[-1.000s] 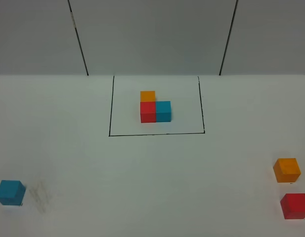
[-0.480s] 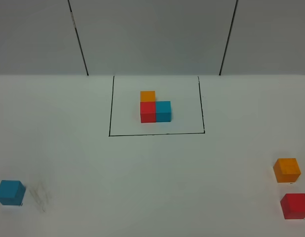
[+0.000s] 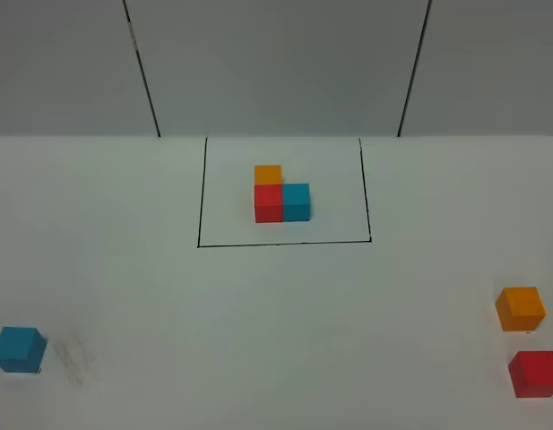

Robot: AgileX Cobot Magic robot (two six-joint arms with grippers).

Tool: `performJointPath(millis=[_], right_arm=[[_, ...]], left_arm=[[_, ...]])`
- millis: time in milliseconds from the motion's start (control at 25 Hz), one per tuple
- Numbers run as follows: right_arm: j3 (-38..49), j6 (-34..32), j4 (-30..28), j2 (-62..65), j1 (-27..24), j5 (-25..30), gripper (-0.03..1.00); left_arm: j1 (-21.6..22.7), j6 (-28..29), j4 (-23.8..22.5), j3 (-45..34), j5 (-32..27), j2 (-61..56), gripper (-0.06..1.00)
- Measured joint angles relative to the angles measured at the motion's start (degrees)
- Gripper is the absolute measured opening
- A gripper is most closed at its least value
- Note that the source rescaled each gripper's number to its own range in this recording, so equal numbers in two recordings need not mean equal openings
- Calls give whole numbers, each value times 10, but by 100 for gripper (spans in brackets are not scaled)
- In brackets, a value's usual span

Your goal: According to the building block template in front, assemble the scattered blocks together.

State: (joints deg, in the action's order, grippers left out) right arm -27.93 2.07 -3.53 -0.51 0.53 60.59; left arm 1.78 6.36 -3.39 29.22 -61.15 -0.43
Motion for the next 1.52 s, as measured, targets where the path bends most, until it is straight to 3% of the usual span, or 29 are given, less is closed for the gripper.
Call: performJointPath(millis=[400,600,760,1000,1200,1520], right_arm=[[0,0,0,0,0,0,77],[0,0,0,0,0,0,77],[0,0,0,0,0,0,77],[0,0,0,0,0,0,77],[0,0,0,0,0,0,77],[0,0,0,0,0,0,77]], left_arm=[[0,15,-22,6,12,37,99],[0,79,-87,53,72,189,99],[0,104,-111,98,101,346,99],[0,108,-111,114,192,541,99],[0,108,-85,114,261,663,99],[0,72,-53,114,296,790,99]])
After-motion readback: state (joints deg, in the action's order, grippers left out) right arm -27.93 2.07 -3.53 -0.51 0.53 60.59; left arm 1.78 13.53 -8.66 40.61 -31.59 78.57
